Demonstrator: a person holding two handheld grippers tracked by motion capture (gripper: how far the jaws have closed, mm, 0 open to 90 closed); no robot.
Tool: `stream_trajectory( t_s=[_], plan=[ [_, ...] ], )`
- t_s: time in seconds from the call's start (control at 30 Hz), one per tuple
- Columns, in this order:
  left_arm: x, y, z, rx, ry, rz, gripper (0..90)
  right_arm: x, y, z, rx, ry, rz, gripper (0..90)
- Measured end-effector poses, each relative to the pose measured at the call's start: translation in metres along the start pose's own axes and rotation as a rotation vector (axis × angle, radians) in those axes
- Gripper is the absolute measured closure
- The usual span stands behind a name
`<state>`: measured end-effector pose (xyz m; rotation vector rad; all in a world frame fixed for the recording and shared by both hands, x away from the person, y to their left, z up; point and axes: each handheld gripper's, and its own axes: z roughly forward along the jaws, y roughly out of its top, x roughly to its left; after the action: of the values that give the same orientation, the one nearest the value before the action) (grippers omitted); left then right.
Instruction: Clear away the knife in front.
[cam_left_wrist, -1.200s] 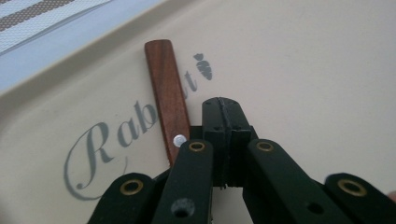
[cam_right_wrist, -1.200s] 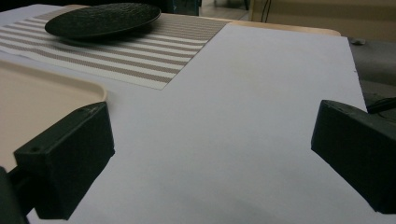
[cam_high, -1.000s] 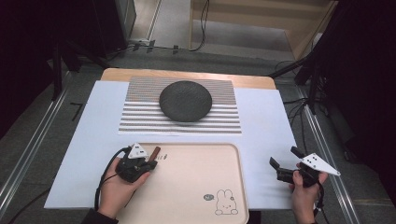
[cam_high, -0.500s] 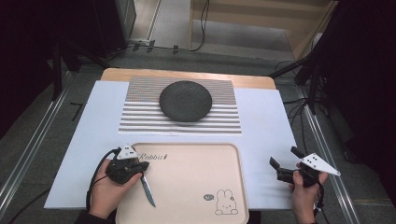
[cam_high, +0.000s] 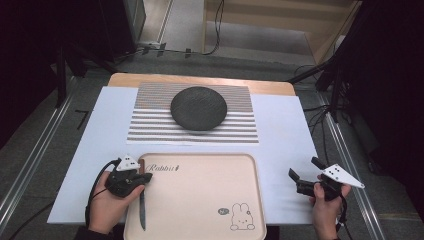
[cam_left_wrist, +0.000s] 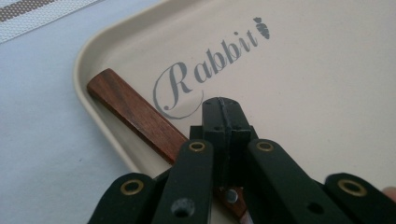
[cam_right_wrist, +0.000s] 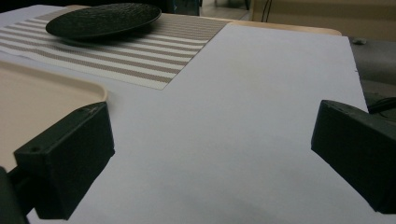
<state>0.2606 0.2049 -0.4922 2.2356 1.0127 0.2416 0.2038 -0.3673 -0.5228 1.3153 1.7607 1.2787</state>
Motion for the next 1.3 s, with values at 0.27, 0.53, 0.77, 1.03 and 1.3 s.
stream_trajectory(
  t_s=[0.27, 0.53, 0.77, 1.03, 1.3],
  plan=[
    [0.006, -0.002, -0.003, -0.006, 0.019, -0.007, 90.0, 0.0, 0.0, 0.0, 0.001, -0.001, -0.001, 0.0],
    [0.005, -0.004, -0.003, -0.041, -0.005, 0.016, 89.6, 0.0, 0.0, 0.0, -0.001, 0.0, 0.0, 0.0],
    [-0.002, -0.001, -0.01, -0.168, -0.039, 0.071, 60.8, 0.0, 0.0, 0.0, 0.0, 0.0, 0.001, 0.0],
    [-0.003, 0.001, -0.016, -0.264, -0.043, 0.043, 17.8, 0.0, 0.0, 0.0, 0.0, 0.0, 0.001, 0.0],
    [0.001, -0.001, -0.025, -0.339, -0.055, 0.037, 0.0, 0.0, 0.0, 0.0, -0.001, 0.001, 0.001, 0.0]
  ],
)
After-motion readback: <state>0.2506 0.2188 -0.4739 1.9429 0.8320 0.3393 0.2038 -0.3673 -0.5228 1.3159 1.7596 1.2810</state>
